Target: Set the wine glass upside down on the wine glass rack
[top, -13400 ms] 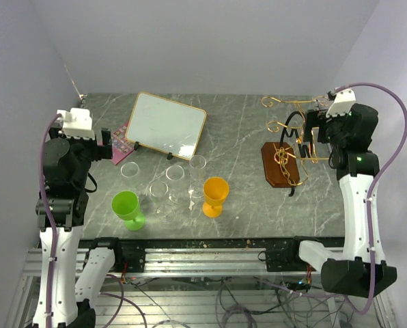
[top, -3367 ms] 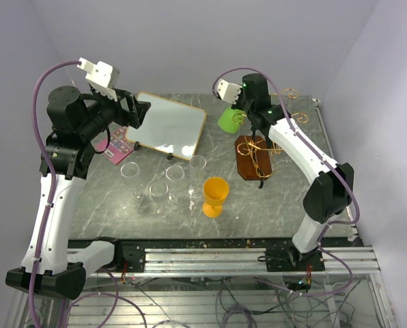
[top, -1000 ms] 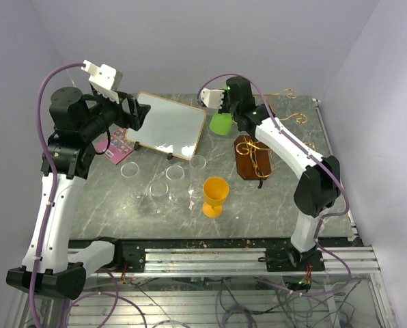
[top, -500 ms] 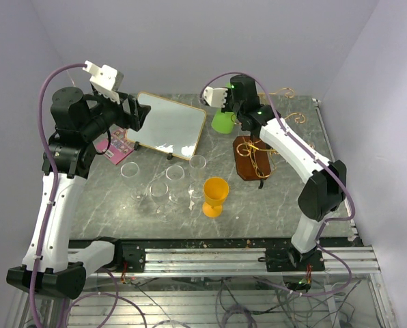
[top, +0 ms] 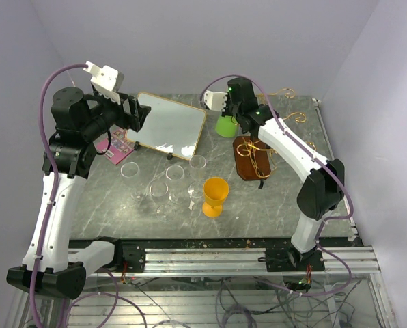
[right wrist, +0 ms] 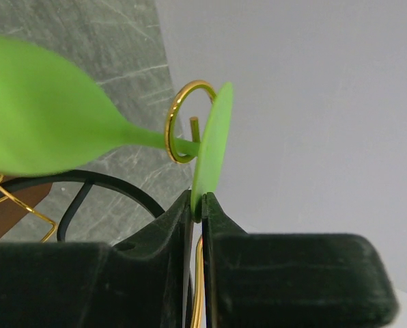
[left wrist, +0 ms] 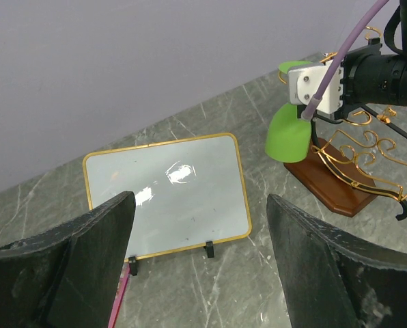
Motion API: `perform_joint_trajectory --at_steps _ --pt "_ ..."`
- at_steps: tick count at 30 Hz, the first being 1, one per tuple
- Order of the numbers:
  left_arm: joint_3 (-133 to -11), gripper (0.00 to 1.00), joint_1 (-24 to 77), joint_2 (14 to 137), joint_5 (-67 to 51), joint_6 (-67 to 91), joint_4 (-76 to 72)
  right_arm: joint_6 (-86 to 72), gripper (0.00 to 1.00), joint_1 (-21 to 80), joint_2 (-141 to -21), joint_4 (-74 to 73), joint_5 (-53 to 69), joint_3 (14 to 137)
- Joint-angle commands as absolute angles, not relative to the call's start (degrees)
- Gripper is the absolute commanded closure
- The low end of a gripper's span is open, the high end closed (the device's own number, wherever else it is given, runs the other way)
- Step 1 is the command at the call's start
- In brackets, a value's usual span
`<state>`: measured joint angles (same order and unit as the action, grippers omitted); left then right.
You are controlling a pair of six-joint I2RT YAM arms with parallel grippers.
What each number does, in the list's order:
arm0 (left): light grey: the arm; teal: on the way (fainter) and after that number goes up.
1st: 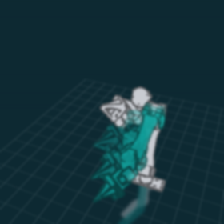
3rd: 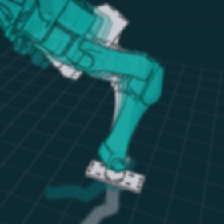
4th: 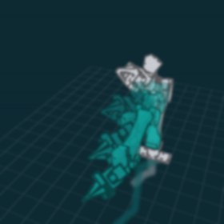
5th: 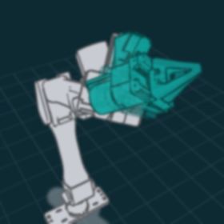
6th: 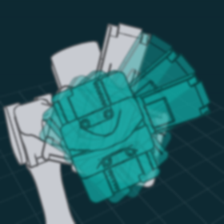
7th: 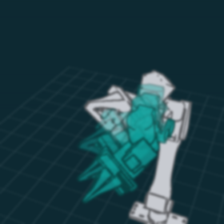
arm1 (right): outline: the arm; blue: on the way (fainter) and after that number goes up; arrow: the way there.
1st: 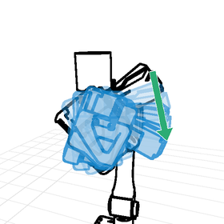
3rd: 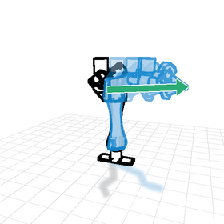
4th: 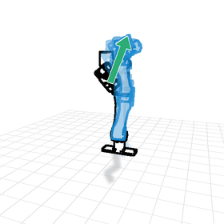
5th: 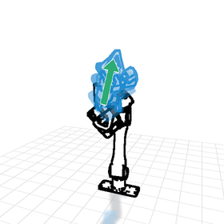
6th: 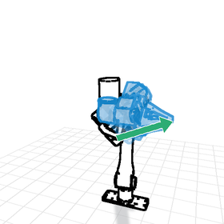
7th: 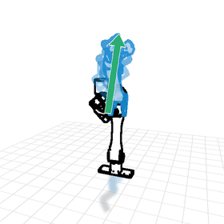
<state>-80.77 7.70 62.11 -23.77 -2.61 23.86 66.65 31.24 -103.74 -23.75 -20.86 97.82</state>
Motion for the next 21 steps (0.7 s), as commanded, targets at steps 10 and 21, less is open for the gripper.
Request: perform_joint_trajectory --at_steps 10,21 --pt "-80.3 0.12 7.3 61.3 -24.8 -3.6 23.5 65.9 0.88 31.0 -104.4 -27.8 -21.6 100.0" --pt "-80.0 0.12 7.3 61.2 -24.4 -4.2 23.5 65.0 0.79 31.0 -104.2 -29.2 -21.4 100.2"
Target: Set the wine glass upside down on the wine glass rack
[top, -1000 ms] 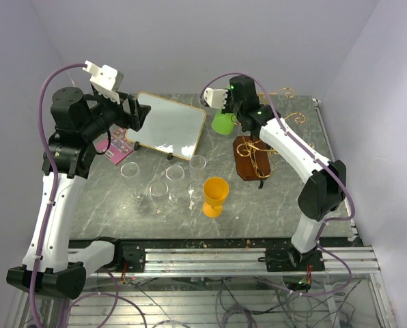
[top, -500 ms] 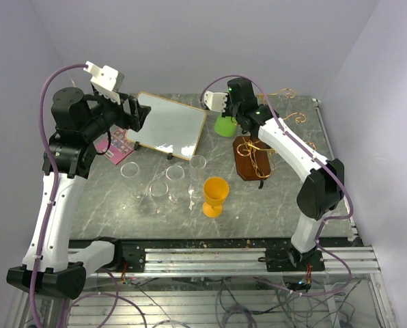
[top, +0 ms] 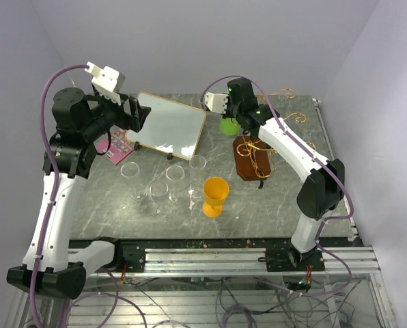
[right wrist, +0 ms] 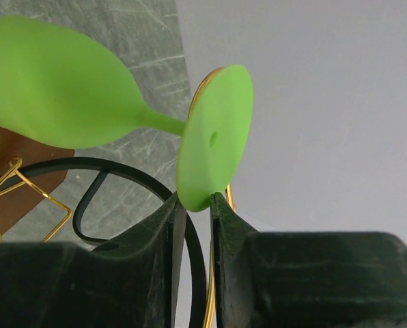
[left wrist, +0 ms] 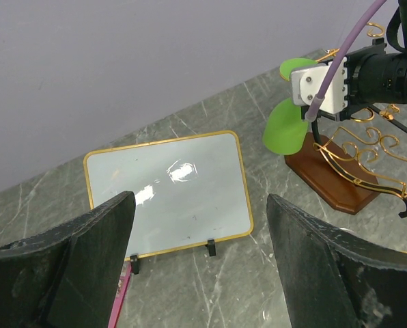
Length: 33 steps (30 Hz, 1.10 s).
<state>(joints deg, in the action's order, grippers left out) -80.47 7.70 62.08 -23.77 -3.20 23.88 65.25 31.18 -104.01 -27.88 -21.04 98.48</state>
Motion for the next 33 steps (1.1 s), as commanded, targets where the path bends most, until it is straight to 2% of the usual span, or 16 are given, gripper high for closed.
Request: perform_joint_trajectory --at_steps 1,11,21,33 --pt "-79.9 0.12 7.3 61.3 -24.4 -4.3 23.4 64.9 0.77 31.0 -104.0 -29.3 -21.5 100.2" --pt "-79.2 0.12 7.3 61.4 -23.6 -5.1 23.2 64.9 0.67 30.8 -102.4 -29.2 -22.5 100.1" --pt "-79.0 0.12 7.3 61.5 -23.5 -5.4 23.1 60.3 0.65 29.3 -103.3 -34.7 -19.3 105.4" --pt "-78.9 0.13 7.3 62.1 -23.7 -7.6 24.9 57.2 0.64 26.4 -100.4 -35.8 -17.3 105.9"
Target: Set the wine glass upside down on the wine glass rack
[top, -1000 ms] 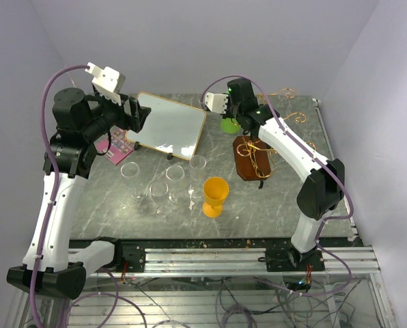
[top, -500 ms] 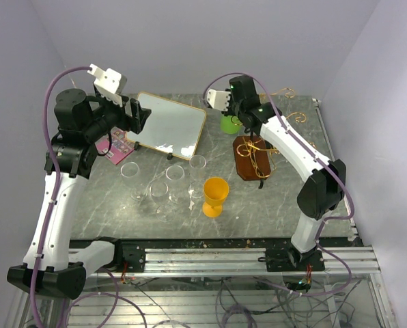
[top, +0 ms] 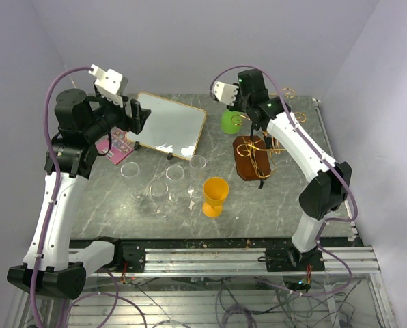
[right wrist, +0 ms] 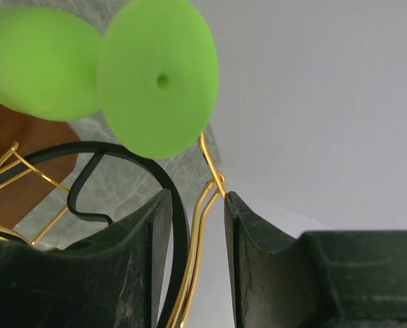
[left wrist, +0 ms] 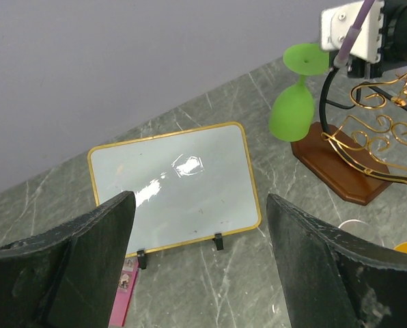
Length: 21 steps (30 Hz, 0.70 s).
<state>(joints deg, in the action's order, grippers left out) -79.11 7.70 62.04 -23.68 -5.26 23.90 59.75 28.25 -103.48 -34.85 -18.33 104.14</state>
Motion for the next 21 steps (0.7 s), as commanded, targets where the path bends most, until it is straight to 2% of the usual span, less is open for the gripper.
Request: perform_joint_trajectory --at_steps 1,7,13,18,21 --pt "-79.0 0.13 7.3 62.3 -24.2 -8.5 26.5 56.5 0.64 26.3 -100.0 -36.0 -17.1 106.4" --pt "-78.1 0.14 7.4 62.2 -26.8 -19.9 37.7 48.8 0.62 26.3 -95.8 -35.3 -14.8 108.6" --pt "-78.0 0.16 9.4 61.8 -33.9 -29.2 47.7 39.8 0.6 26.5 -88.6 -32.0 -10.9 104.6" --pt "-79.8 0.19 21.4 64.0 -28.0 -26.8 46.9 33.6 0.54 26.5 -83.0 -31.6 -6.9 101.3" --pt "-82.2 0.2 27.9 66.7 -29.3 -29.3 49.2 32.1 0.53 26.4 -79.4 -31.0 -4.6 97.5"
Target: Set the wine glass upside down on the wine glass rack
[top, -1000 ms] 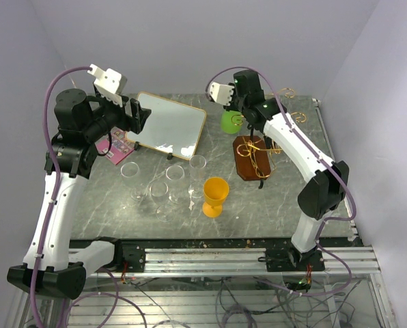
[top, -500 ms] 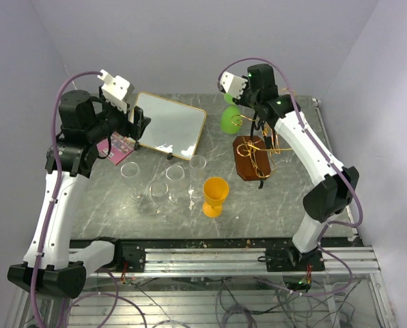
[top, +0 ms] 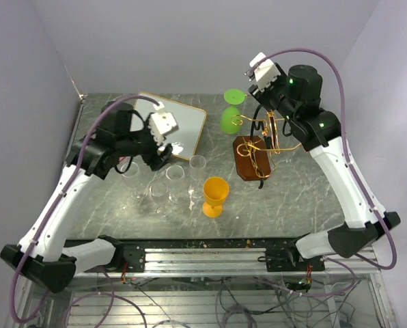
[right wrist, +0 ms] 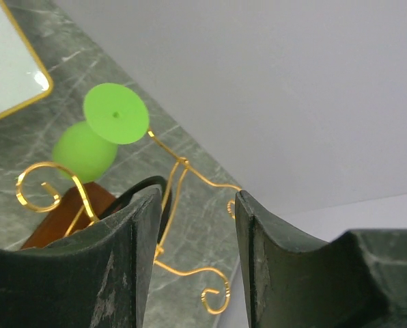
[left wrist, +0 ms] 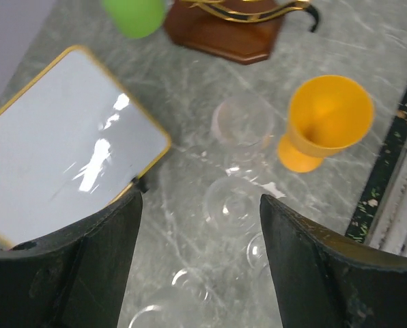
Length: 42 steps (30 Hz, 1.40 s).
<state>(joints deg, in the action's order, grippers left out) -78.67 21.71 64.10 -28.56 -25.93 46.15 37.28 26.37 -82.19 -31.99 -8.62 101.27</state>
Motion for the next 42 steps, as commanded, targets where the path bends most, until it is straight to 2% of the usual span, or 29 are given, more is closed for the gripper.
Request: perform_joint_trajectory --at_steps 1,10,22,32,34,39,42 --pt "-83.2 0.21 30.6 67.6 -30.1 -30.6 50.5 31.9 0.52 26.2 -78.3 -30.9 -3.8 96.3" --pt "-88.1 0.23 52.5 79.5 -23.7 -45.2 60.9 28.0 0.52 17.4 -73.1 -32.2 7.6 91.3" --pt "-93.1 0.31 57.4 94.6 -22.5 -54.3 66.1 26.3 0.52 11.2 -69.9 -31.2 14.2 88.5" --pt "-92.4 0.53 59.4 99.2 -26.2 -54.3 68.2 25.2 0.52 8.4 -68.7 -29.6 17.9 85.6" --pt "-92.1 0.61 59.6 99.4 -26.5 -54.2 68.4 25.1 0.52 8.0 -68.4 -29.7 18.3 85.6" --pt "-93.5 0.92 59.9 99.6 -29.4 -53.7 69.5 25.6 0.52 7.4 -67.6 -29.5 17.9 84.5" --pt "-94.4 0.93 59.9 98.9 -33.6 -53.9 70.6 25.8 0.52 7.0 -67.1 -29.4 17.6 84.1"
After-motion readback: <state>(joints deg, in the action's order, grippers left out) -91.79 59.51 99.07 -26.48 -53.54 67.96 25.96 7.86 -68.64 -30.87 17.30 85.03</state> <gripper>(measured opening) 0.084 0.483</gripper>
